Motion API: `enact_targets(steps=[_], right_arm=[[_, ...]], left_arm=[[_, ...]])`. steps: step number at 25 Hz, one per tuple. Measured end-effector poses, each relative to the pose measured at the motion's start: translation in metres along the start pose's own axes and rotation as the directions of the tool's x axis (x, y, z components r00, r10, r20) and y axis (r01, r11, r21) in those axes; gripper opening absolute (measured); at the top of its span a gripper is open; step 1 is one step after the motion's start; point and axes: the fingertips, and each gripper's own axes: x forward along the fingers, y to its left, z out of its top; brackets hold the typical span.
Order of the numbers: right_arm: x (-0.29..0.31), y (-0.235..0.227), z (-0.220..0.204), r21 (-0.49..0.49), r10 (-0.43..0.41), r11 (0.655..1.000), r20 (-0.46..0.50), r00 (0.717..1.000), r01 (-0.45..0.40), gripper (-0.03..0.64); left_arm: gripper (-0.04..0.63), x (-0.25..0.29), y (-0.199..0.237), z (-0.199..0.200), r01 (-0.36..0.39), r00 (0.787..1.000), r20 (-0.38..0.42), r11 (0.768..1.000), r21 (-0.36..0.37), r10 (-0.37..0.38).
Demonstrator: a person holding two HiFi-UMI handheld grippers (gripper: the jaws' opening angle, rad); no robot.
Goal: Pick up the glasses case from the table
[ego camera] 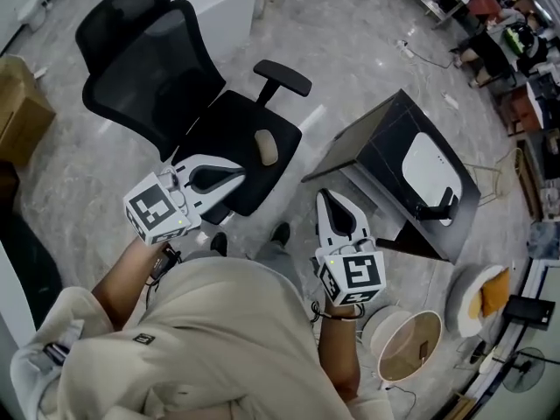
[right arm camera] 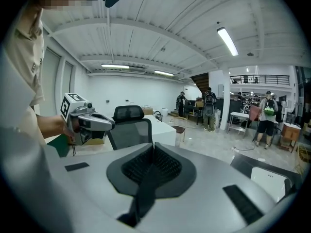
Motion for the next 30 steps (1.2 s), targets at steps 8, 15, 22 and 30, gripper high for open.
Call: enact_targets(steps=[8, 15, 22, 30], right_arm=[[0.034, -0.036, 0.011, -0.024, 0.125, 0.992, -0.008, 0.992, -0.125, 0.025], [0.056, -0.065, 0.007, -0.015, 0.193, 0.981, -0.026, 0.981, -0.194, 0.025], [0.073, -0.092, -0.006, 0.021, 0.219, 0.976, -0.041, 0.975, -0.219, 0.025], [0.086, -0.111, -0.023, 0.049, 0.218, 0.975, -0.066, 0.974, -0.215, 0.025]], left_arm=[[0.015, 0.028, 0.018, 0.004, -0.112, 0.994, -0.015, 0.993, -0.034, 0.112], [0.015, 0.053, 0.035, 0.002, -0.174, 0.984, -0.047, 0.983, -0.049, 0.172], [0.015, 0.081, 0.051, -0.007, -0.185, 0.980, -0.083, 0.981, -0.059, 0.180], [0.015, 0.105, 0.063, -0.025, -0.148, 0.980, -0.141, 0.988, -0.052, 0.139]])
